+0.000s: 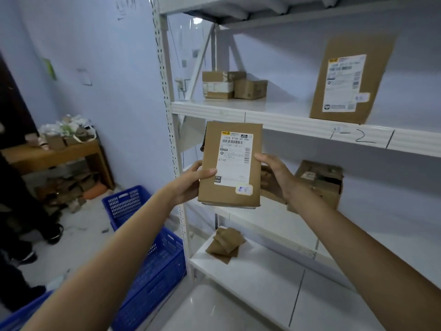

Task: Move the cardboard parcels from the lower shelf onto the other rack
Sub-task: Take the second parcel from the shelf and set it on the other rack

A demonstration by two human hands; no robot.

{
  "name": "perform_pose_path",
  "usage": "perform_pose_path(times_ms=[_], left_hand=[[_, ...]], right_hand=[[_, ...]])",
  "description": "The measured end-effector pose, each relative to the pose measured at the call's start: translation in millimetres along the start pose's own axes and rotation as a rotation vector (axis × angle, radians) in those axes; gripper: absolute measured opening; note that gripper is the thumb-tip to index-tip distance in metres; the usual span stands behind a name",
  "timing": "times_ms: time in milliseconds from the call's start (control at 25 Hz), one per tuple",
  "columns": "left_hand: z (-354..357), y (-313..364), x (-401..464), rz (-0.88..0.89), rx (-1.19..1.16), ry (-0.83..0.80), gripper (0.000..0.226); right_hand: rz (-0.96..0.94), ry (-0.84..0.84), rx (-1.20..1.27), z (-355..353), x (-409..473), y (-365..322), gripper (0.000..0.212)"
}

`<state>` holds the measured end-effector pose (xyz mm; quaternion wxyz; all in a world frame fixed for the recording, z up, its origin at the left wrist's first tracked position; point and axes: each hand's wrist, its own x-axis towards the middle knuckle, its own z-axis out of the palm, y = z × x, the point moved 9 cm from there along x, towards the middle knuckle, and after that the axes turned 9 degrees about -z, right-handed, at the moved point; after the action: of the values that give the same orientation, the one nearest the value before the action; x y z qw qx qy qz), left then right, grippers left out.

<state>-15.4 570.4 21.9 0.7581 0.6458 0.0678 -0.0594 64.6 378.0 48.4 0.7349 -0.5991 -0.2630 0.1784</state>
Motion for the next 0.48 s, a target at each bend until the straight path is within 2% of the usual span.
perform_pose_path(times_ms=[160,280,480], left_hand=[[-48,60,31,0.06,0.073,0.004,0.114],[-81,126,64,0.136,0.098,0.002,0.115],[-113,216,121,0.241,0.163,-0.054,0.112]], right_hand=[[-0.091,0.047,-0.038,20,79,-27,0.087],[-0.161,0.015,-0.023,41,149,-65,0.09],[-0.263,-0.025,-0.112,60,230,-128,0.061]])
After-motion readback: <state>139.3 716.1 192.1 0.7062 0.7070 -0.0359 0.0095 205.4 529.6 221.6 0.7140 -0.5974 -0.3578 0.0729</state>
